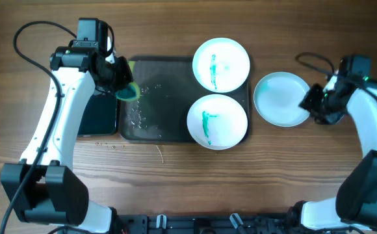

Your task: Clean dirty plates on tray and stack at the side

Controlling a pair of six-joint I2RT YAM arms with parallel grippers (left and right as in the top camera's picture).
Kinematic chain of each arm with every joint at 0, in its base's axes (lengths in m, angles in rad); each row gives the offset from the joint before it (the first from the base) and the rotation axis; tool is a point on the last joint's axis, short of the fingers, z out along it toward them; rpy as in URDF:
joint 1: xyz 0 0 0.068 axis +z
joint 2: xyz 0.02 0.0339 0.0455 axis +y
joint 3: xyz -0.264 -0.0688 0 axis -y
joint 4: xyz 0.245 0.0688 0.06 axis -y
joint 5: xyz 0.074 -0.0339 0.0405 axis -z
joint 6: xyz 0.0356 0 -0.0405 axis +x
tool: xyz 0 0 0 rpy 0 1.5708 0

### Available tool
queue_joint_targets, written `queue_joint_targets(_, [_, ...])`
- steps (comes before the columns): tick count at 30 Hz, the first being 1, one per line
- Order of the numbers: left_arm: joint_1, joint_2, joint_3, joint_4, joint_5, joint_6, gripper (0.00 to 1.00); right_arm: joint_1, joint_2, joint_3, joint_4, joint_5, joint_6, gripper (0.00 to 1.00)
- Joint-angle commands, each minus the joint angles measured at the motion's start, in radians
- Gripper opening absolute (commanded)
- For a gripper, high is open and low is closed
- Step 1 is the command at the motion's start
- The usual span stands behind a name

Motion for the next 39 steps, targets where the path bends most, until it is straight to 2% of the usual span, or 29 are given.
queue_joint_targets(1, [-0.003, 0.003, 0.006, 0.006, -0.01, 0.02, 0.04, 0.062, -0.005, 0.071, -0.087, -0.219, -0.163, 0.41])
queue_joint_targets(6, [-0.003, 0.003, 0.006, 0.006, -0.009, 0.019, 0.04, 0.206, -0.004, -0.004, -0.117, -0.243, -0.227, 0.42])
queue_joint_targets(13, [-0.003, 0.003, 0.006, 0.005, -0.009, 0.019, 0.04, 0.378, -0.004, -0.144, 0.069, -0.127, -0.223, 0.42])
queue_joint_targets(17, [-0.003, 0.003, 0.006, 0.003, -0.009, 0.02, 0.04, 0.418, -0.004, -0.192, 0.171, -0.121, -0.219, 0.42])
queue_joint_targets(25, [-0.003, 0.003, 0.006, 0.004, -0.009, 0.02, 0.04, 0.43, -0.004, -0.256, 0.256, -0.13, -0.189, 0.41])
queue_joint_targets(31, [-0.003, 0.003, 0.006, 0.004, -0.009, 0.02, 0.04, 0.465, -0.004, -0.264, 0.283, -0.129, -0.131, 0.33])
queue_joint_targets(39, [-0.003, 0.003, 0.006, 0.004, -0.009, 0.02, 0.04, 0.541, 0.05, -0.264, 0.333, -0.062, 0.019, 0.16])
